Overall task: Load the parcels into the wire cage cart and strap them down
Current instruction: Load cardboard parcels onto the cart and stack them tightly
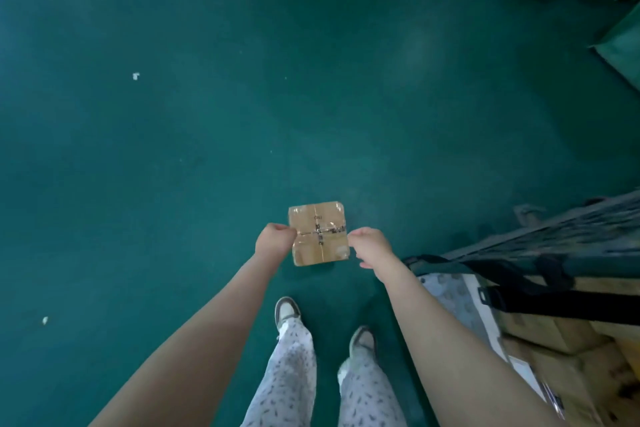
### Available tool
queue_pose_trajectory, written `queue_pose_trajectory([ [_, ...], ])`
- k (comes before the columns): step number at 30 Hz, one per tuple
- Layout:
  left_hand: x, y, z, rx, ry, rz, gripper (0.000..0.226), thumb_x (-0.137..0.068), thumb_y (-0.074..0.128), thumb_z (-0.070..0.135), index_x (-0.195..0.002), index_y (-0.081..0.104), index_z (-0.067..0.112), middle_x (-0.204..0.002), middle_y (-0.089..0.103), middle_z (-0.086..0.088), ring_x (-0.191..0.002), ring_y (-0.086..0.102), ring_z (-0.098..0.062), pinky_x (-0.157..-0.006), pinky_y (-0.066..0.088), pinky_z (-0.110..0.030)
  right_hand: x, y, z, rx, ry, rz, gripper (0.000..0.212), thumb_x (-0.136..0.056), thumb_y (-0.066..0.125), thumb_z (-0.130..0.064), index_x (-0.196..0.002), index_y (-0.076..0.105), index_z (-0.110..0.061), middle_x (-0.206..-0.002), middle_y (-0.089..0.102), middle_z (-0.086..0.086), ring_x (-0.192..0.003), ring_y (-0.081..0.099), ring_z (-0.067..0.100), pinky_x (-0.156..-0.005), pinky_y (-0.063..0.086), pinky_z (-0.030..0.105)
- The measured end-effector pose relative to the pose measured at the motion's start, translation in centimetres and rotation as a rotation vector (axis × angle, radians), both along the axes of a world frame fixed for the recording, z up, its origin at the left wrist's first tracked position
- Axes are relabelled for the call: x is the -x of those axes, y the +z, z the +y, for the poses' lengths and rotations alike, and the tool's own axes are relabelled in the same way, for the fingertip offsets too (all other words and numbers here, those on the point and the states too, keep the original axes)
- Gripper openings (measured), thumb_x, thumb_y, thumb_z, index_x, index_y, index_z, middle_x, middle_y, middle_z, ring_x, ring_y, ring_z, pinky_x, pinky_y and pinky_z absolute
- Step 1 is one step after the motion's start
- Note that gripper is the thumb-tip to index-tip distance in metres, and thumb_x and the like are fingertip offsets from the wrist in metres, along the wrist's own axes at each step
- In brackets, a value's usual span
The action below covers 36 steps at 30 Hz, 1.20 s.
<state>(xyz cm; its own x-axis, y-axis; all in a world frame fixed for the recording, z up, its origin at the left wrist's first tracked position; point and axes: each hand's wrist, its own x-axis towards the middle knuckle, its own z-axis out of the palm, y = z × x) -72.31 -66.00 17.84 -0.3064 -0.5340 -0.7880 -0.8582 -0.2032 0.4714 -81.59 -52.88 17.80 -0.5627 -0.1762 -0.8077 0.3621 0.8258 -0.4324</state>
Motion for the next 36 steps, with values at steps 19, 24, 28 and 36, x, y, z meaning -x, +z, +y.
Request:
queue_pose_trajectory([
  [19,1.6,-32.4,-3.7,-0.093,-0.009,-0.2,0.011,-0.09,0.046,0.016,-0.093,0.057,0.014,-0.093,0.058,-0.01,-0.097,0.053,-0.031,-0.083,0.044,-0.033,3.9,-32.6,-1.5,-0.174,0.158,-0.036,0.036,-0.09,0.043,-0.01,-0.124,0.055,-0.012,-0.111,0.056,0.003,-0.09,0.049,0.018,-0.083,0.046,0.034],
  [24,1.8,-38.7,-2.8,-0.143,-0.002,-0.218,0.06,-0.094,0.048,0.031,-0.145,0.027,0.01,-0.14,0.042,-0.01,-0.126,0.043,-0.029,-0.103,0.04,-0.039,4.7,-38.8,-0.5,-0.186,0.099,0.039,0.031,-0.09,0.042,-0.009,-0.119,0.049,-0.017,-0.101,0.052,0.001,-0.089,0.045,0.02,-0.062,0.035,0.026],
  [28,1.7,-41.5,-2.7,-0.241,0.053,-0.223,0.058,-0.093,0.05,0.03,-0.145,0.03,0.012,-0.143,0.041,-0.006,-0.128,0.041,-0.027,-0.101,0.036,-0.038,4.4,-41.6,-0.1,-0.213,-0.057,0.078,0.046,-0.09,0.048,-0.01,-0.134,0.035,-0.008,-0.132,0.045,0.012,-0.084,0.045,0.021,-0.051,0.03,0.023],
  [36,2.8,-38.7,-3.0,-0.318,0.132,-0.201,0.058,-0.088,0.056,0.027,-0.139,0.028,0.023,-0.138,0.041,-0.005,-0.124,0.043,-0.033,-0.095,0.037,-0.056,3.6,-39.5,-1.0,-0.114,-0.131,-0.142,0.061,-0.085,0.059,-0.015,-0.139,0.03,-0.016,-0.129,0.046,0.004,-0.103,0.047,0.022,-0.079,0.041,0.037],
])
